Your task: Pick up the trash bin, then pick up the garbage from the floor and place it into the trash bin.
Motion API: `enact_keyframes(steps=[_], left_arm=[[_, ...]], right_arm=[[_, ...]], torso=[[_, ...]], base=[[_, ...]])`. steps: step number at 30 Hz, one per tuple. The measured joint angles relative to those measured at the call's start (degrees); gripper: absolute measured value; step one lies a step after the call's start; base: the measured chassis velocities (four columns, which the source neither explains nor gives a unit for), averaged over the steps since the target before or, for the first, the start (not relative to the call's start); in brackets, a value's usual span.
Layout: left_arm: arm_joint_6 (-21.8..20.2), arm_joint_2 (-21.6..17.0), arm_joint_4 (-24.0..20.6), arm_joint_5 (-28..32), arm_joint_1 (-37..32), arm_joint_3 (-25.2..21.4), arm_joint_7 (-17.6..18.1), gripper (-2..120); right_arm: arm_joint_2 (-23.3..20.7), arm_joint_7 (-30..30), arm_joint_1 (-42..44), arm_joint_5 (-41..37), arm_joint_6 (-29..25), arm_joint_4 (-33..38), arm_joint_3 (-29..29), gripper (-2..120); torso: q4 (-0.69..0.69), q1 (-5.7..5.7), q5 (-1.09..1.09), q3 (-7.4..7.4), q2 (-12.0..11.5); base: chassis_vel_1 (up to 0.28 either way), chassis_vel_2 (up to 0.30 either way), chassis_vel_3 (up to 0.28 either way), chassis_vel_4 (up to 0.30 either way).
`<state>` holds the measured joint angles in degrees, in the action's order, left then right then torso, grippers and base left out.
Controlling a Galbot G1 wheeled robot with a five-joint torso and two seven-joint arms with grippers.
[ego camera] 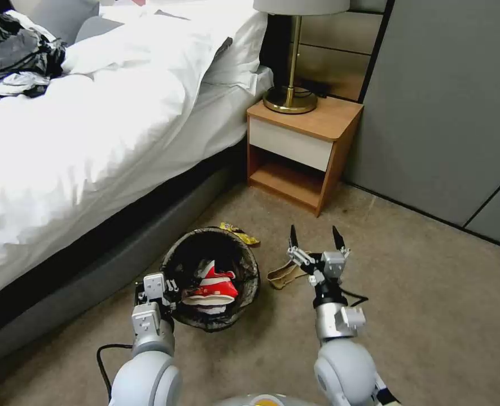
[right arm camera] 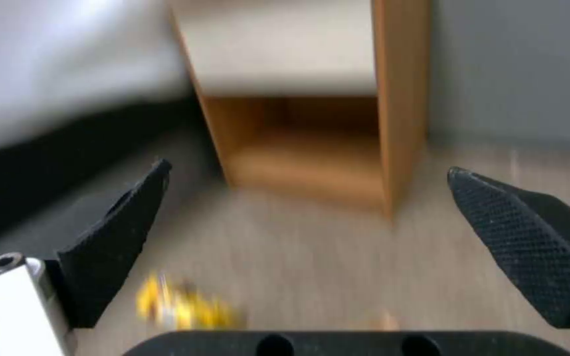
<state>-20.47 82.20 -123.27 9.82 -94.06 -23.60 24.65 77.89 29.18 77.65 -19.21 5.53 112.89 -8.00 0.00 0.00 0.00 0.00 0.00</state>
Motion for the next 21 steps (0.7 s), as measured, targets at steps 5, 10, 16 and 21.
enact_keyframes(steps=[5, 10, 16, 21], left_arm=[[0.00, -0.09, -0.53, -0.17, -0.39, 0.01, 0.00, 0], [0.00, -0.06, -0.65, -0.34, -0.55, 0.02, 0.00, 0], [-0.02, 0.22, -0.66, -0.77, -0.58, 0.26, 0.01, 0], [-0.02, 0.37, -0.52, -1.21, -0.80, 0.41, 0.01, 0]], right_arm=[[-0.11, 6.72, -6.57, -12.70, 14.47, -4.69, 1.81, 100], [0.80, 8.03, -10.62, -16.16, 17.74, -10.15, 2.99, 100], [4.11, 9.08, -17.20, -20.00, 18.81, -24.02, 3.01, 100], [6.22, 7.91, -19.84, -20.00, 18.62, -30.62, 2.61, 100]], torso=[[0.00, 0.00, 0.00, 0.00, 0.00], [0.00, 0.00, 0.00, 0.00, 0.00], [0.00, 0.00, 0.00, 0.00, 0.00], [-0.01, 0.00, -0.01, 0.00, 0.00]], base=[[0.000, 0.000, 0.000, 0.000], [0.000, 0.000, 0.000, 0.000], [0.000, 0.000, 0.000, 0.000], [0.000, 0.000, 0.000, 0.000]])
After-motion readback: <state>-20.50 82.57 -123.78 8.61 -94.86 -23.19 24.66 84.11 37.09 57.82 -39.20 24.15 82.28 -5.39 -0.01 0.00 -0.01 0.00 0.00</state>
